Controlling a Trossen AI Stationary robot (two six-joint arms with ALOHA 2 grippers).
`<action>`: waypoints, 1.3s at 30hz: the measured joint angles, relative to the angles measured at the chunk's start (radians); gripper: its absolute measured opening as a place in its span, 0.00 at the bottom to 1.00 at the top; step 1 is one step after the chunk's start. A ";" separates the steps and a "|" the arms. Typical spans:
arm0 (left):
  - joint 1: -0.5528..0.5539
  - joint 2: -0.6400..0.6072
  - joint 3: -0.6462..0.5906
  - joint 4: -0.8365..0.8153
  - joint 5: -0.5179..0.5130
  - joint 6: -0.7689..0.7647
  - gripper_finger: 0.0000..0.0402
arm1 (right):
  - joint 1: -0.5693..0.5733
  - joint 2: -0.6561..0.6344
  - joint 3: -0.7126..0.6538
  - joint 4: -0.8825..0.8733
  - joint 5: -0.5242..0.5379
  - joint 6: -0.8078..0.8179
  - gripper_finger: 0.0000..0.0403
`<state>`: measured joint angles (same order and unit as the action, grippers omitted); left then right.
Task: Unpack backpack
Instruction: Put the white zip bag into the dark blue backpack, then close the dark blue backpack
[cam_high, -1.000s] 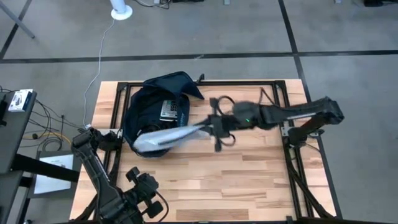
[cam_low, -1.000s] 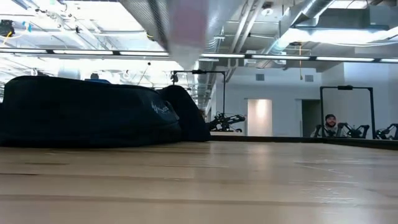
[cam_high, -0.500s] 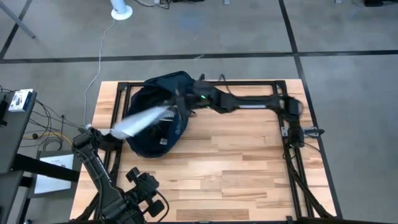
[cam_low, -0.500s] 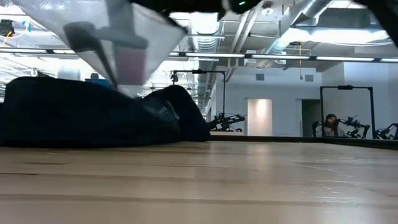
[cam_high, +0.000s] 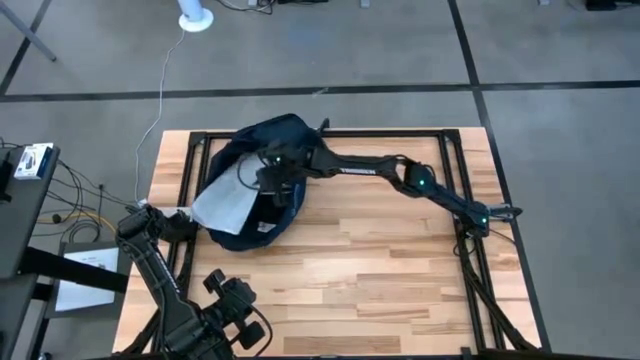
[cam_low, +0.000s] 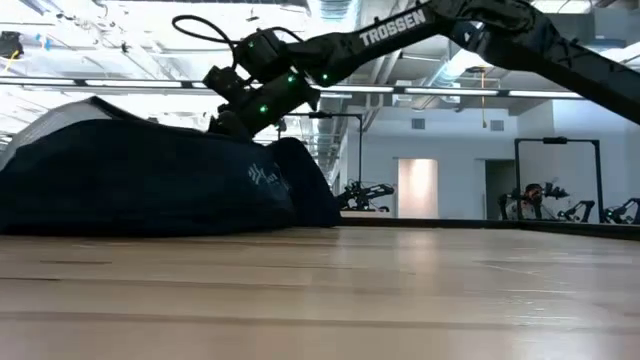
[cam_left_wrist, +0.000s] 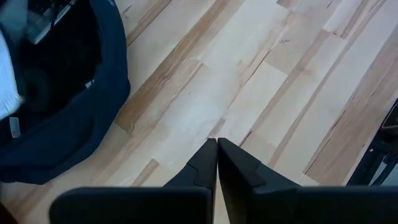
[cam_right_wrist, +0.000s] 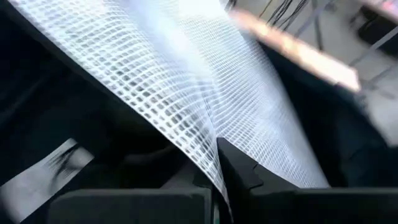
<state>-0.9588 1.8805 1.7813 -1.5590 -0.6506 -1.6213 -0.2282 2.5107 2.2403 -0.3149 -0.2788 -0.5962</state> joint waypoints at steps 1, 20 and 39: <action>0.000 0.000 0.000 -0.007 0.000 0.004 0.00 | 0.003 0.000 0.001 -0.032 -0.002 0.000 0.00; 0.018 0.000 0.001 -0.012 0.000 0.056 0.00 | 0.001 -0.120 0.001 -0.305 0.534 0.050 0.17; 0.047 0.000 0.001 0.000 0.001 0.077 0.00 | 0.089 -0.148 0.103 -0.785 0.345 0.048 0.61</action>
<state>-0.9115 1.8809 1.7824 -1.5595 -0.6498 -1.5443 -0.1388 2.3632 2.3428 -1.1000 0.0665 -0.5484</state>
